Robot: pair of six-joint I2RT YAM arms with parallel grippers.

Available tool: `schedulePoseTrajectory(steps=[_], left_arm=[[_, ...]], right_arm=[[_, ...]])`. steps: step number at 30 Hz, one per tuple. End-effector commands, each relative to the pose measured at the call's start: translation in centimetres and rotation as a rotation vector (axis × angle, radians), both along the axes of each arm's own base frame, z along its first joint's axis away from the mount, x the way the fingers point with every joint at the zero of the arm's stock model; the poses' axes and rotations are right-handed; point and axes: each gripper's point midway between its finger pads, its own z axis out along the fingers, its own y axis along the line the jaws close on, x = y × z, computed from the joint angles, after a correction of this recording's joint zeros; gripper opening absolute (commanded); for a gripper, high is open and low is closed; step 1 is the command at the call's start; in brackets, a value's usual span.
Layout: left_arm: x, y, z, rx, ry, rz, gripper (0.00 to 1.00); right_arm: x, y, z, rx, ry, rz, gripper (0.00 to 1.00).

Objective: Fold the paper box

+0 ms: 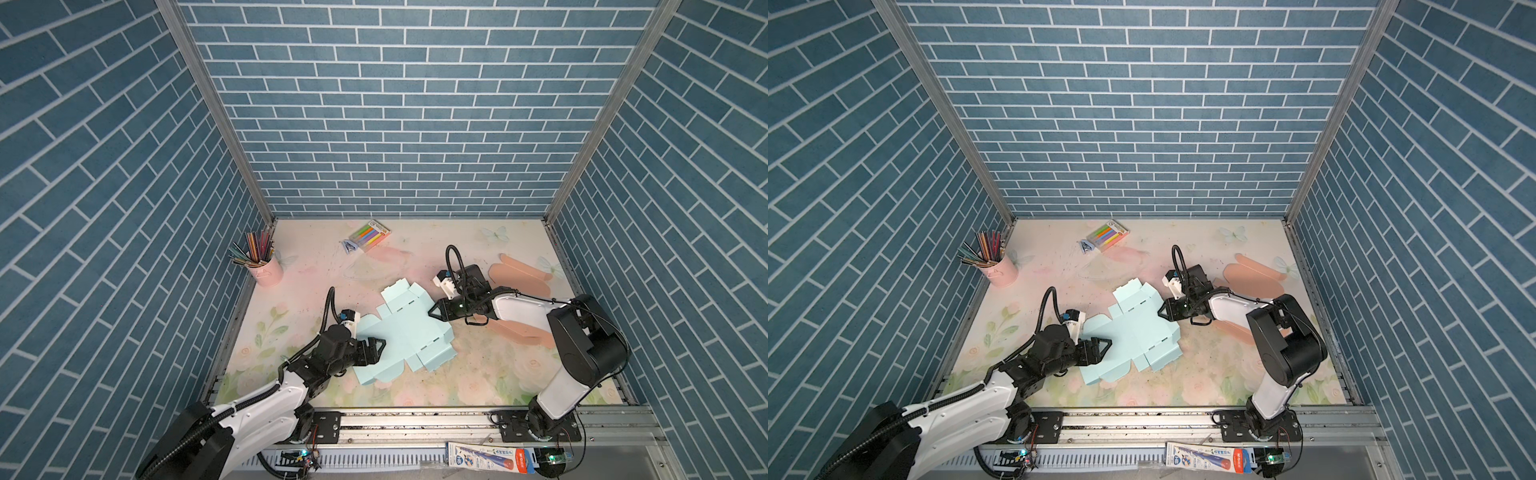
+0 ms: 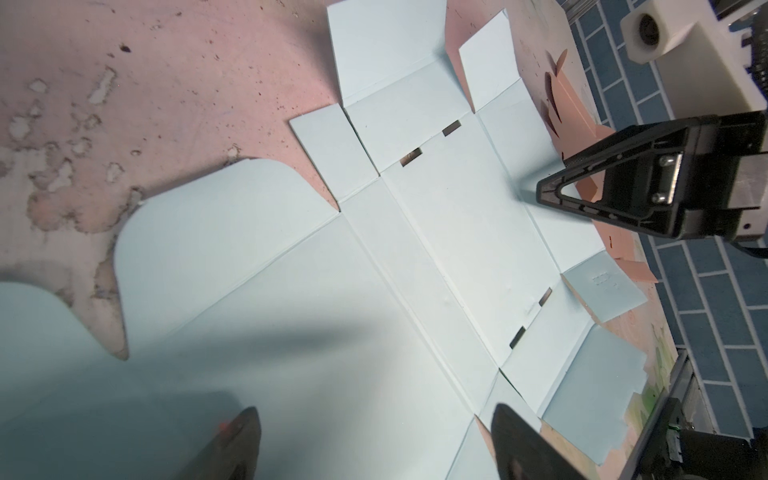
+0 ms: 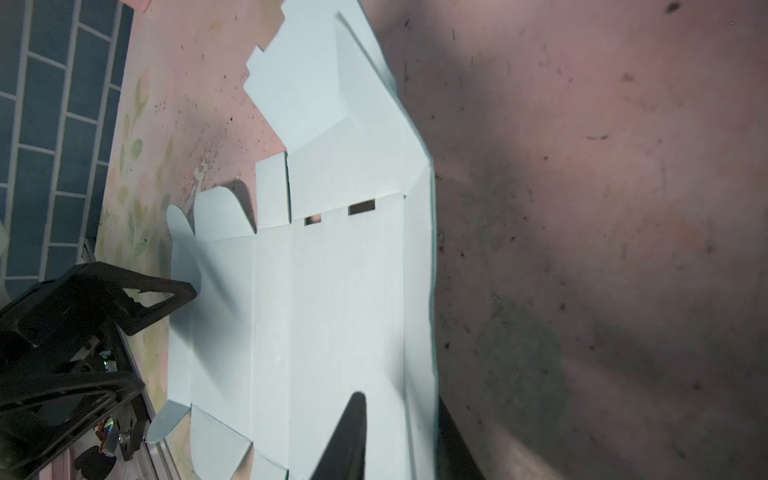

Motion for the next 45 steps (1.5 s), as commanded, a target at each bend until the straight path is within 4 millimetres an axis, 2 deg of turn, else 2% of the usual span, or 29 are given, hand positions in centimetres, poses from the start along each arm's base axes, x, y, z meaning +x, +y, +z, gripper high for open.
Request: schedulePoseTrajectory(steps=[1,13,15,16,18,19,21,24,28,34,40,45], left_arm=[[-0.1,0.4,-0.4,0.008,0.005,0.017,0.87],[0.0,0.4,-0.3,0.013,0.006,0.018,0.87],[0.1,0.4,0.0,0.015,-0.004,0.022,0.83],[0.2,0.3,0.4,0.012,-0.013,0.018,0.77],[0.4,0.1,1.2,-0.002,-0.034,0.011,0.5],[0.6,-0.1,1.7,-0.011,-0.046,0.007,0.41],[0.9,-0.4,2.5,-0.021,-0.063,0.003,0.3],[1.4,-0.8,3.7,-0.029,-0.083,0.0,0.19],[2.4,-1.8,5.6,-0.041,-0.115,-0.026,0.0],[5.5,-3.3,8.8,-0.036,-0.181,-0.017,0.0],[9.4,-3.1,10.2,0.049,-0.206,0.045,0.0],[11.3,-3.6,10.5,0.114,-0.22,0.047,0.0]], right_arm=[[0.3,-0.6,0.5,-0.007,-0.031,-0.04,0.24],[0.0,-1.0,0.3,-0.014,-0.04,-0.042,0.02],[0.0,-1.1,0.6,-0.026,-0.051,-0.035,0.0],[0.1,-1.3,0.8,-0.039,-0.06,-0.03,0.0],[0.1,-1.7,1.3,-0.081,-0.093,-0.025,0.0],[0.1,-1.8,1.8,-0.1,-0.12,-0.02,0.0],[-0.2,-1.8,3.0,-0.112,-0.155,-0.001,0.0],[-1.0,-1.7,4.4,-0.141,-0.199,0.062,0.0],[-2.8,-0.5,5.6,-0.157,-0.265,0.183,0.0],[-4.0,0.2,4.5,-0.241,-0.276,0.262,0.0],[-4.5,1.7,6.5,-0.177,-0.371,0.273,0.0],[-4.9,2.0,7.0,-0.183,-0.4,0.279,0.0]])
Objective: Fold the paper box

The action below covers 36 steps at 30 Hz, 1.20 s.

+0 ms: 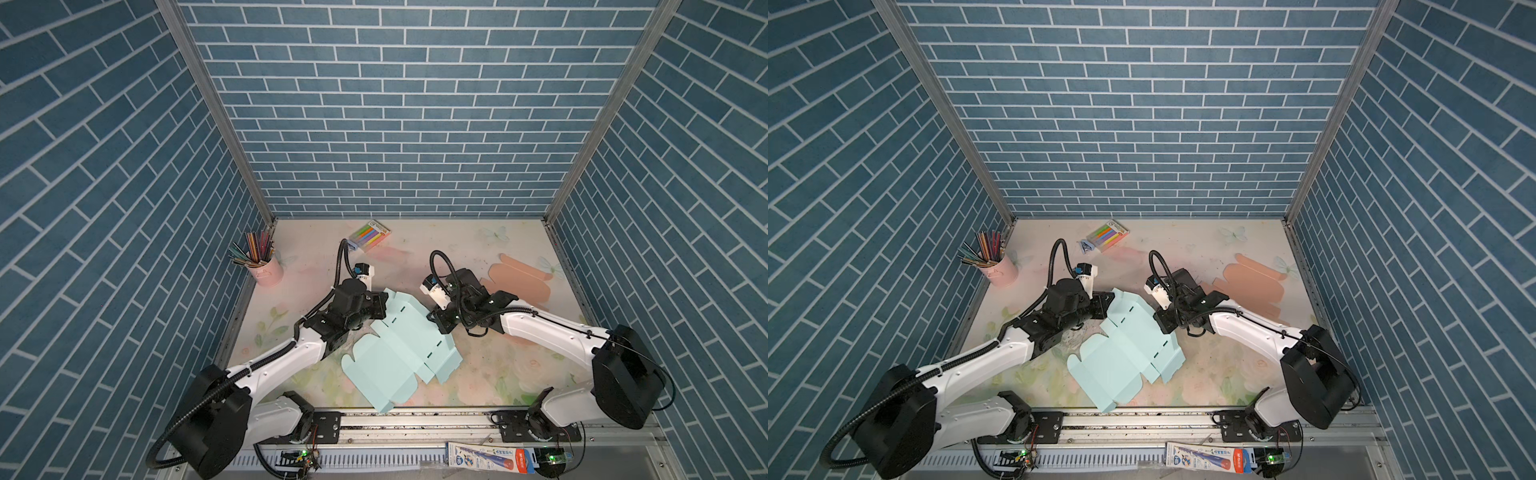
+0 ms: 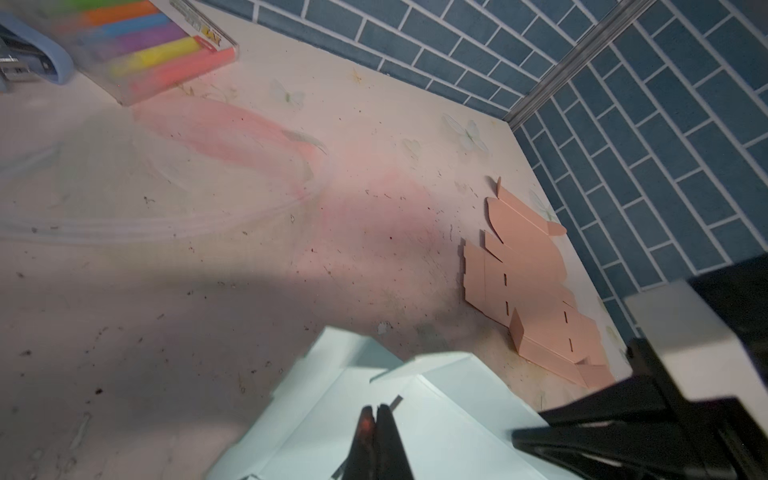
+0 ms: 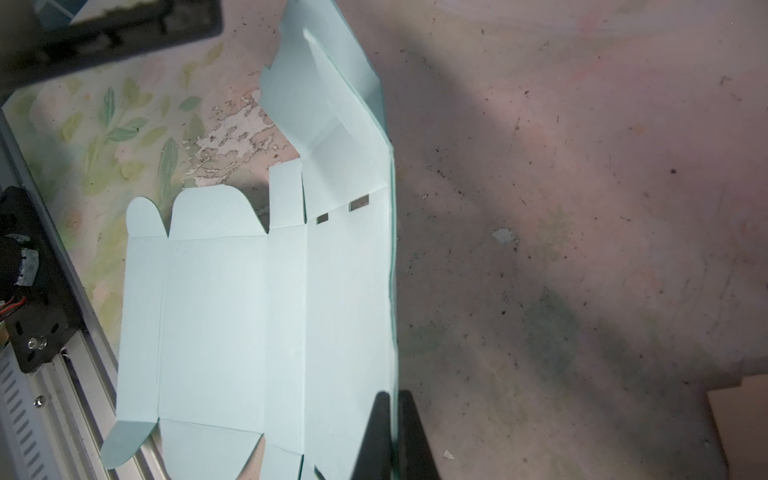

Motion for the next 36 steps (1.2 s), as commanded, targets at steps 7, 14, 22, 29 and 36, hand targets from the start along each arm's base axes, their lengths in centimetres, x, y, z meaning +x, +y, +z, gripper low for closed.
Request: schedulePoseTrajectory(steps=[7,14,22,29,36], left_arm=[[1.7,-0.1,0.0,0.057,-0.024,0.016,0.0],[1.0,-1.8,0.0,0.019,-0.013,-0.073,0.0],[-0.8,-2.4,-0.6,0.013,0.01,-0.114,0.0],[-2.9,-3.8,-1.7,0.002,0.036,-0.15,0.0],[-3.3,-3.9,-2.3,-0.016,0.042,-0.156,0.0]], right_arm=[[-0.6,0.1,1.3,-0.009,-0.097,0.049,0.0],[-0.7,0.4,1.4,-0.017,-0.105,0.072,0.0],[-0.5,0.4,1.4,-0.033,-0.111,0.067,0.0],[0.2,0.5,1.6,-0.046,-0.127,0.053,0.0],[0.3,0.8,1.9,-0.067,-0.165,0.068,0.0]])
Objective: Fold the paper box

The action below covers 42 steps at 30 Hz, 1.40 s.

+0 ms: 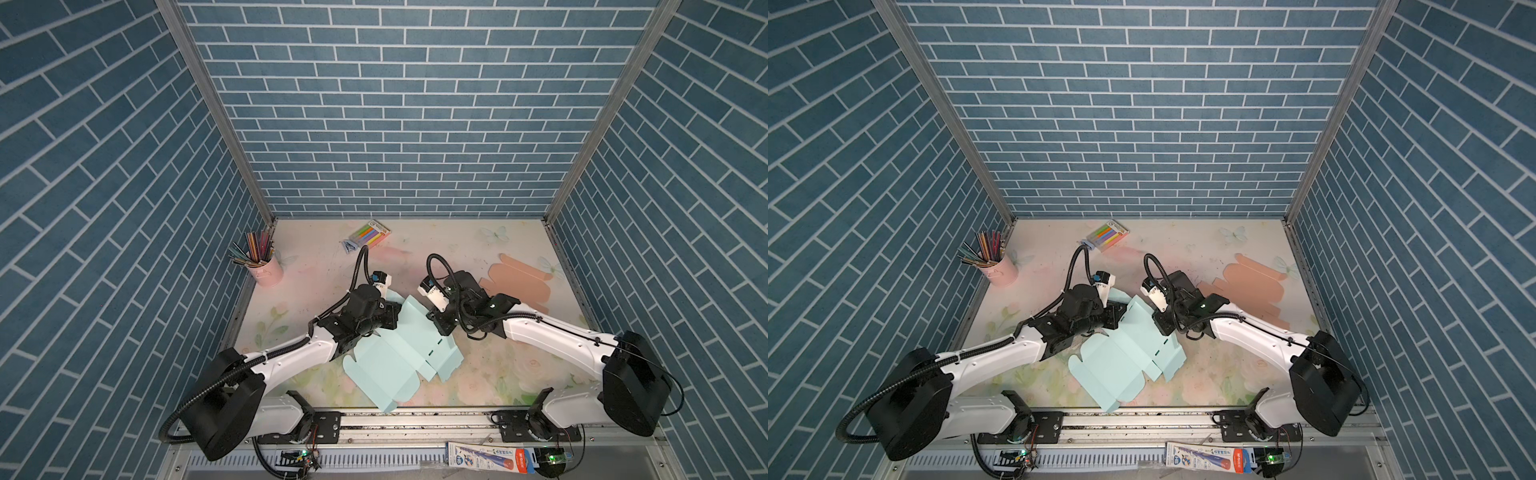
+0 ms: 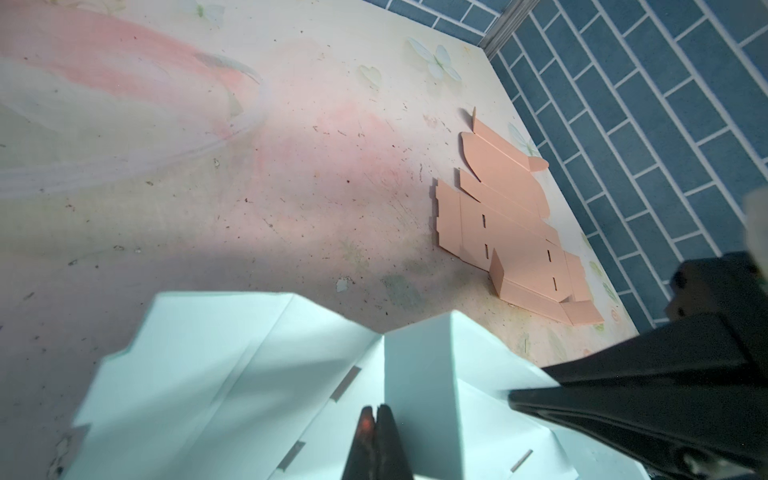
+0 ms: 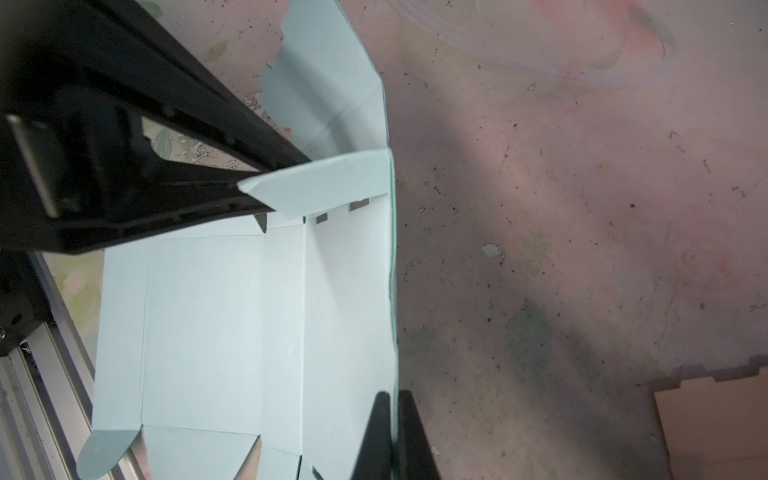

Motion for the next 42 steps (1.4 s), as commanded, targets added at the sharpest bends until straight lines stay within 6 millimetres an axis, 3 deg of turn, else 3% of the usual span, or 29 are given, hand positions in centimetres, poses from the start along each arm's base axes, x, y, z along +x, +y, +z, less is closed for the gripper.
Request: schedulePoseTrajectory(steps=[1,6,10,16,24,30,42], left_arm=[[0.1,0.1,0.4,-0.01,-0.02,0.004,0.0],[0.6,4.7,-1.0,-0.069,0.022,0.078,0.0],[0.5,8.6,-2.5,-0.104,0.065,0.154,0.0],[0.2,11.0,-4.8,-0.061,0.097,0.234,0.0],[0.8,10.4,-7.3,-0.054,0.137,0.221,0.0],[1.0,9.2,-7.9,-0.068,0.153,0.175,0.0],[-0.8,8.0,-6.1,-0.114,0.122,0.131,0.0]], right_arm=[[0.6,0.5,0.7,-0.043,-0.076,0.034,0.0],[1.0,-0.7,-0.3,-0.137,-0.106,0.008,0.0],[0.7,-1.0,0.0,-0.136,-0.14,0.019,0.0],[0.1,-0.4,1.4,-0.058,-0.184,0.063,0.0],[-0.2,-0.6,0.9,-0.064,-0.174,0.067,0.0],[-0.4,0.0,1.1,-0.031,-0.167,0.069,0.0],[0.2,0.0,0.9,-0.062,-0.172,0.057,0.0]])
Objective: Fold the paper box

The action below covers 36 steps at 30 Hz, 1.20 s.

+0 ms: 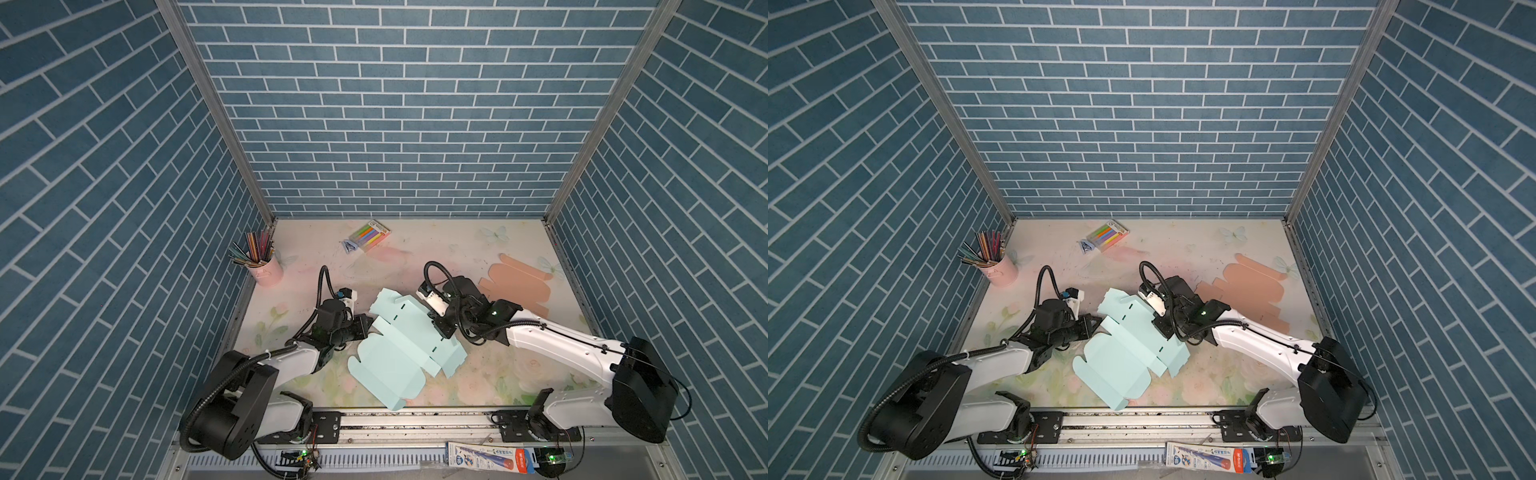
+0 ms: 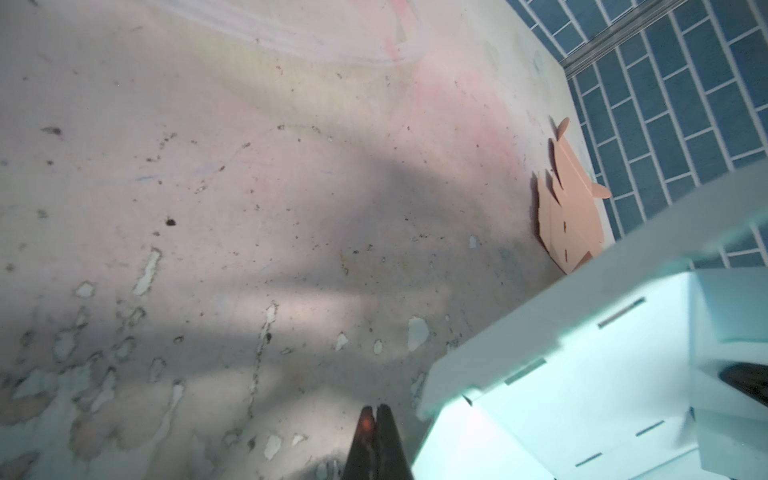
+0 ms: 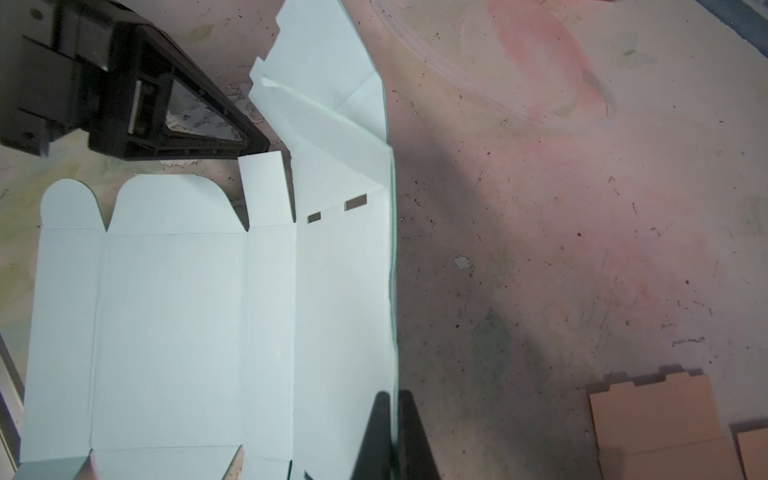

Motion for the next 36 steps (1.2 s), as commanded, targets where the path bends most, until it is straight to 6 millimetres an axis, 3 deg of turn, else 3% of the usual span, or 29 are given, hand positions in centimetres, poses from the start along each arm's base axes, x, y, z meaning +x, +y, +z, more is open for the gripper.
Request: schedulePoseTrajectory(steps=[1,7,23,27,36], left_arm=[[-0.6,-0.4,0.6,-0.013,-0.011,-0.011,0.0],[-1.2,-0.8,0.7,-0.009,-0.009,-0.025,0.0],[-2.5,-4.7,0.9,-0.031,-0.014,-0.084,0.0],[-2.3,-5.0,0.6,-0.035,-0.011,-0.085,0.0],[-2.2,-4.5,0.2,-0.008,-0.017,-0.072,0.0]], right_arm=[[0.3,0.5,0.5,-0.007,-0.031,0.026,0.0],[0.3,0.5,0.7,0.001,-0.037,0.024,0.0],[0.9,0.6,1.8,-0.032,-0.096,0.01,0.0],[1.0,1.1,2.3,-0.047,-0.144,0.013,0.0],[0.2,1.4,1.2,-0.178,-0.26,0.047,0.0]])
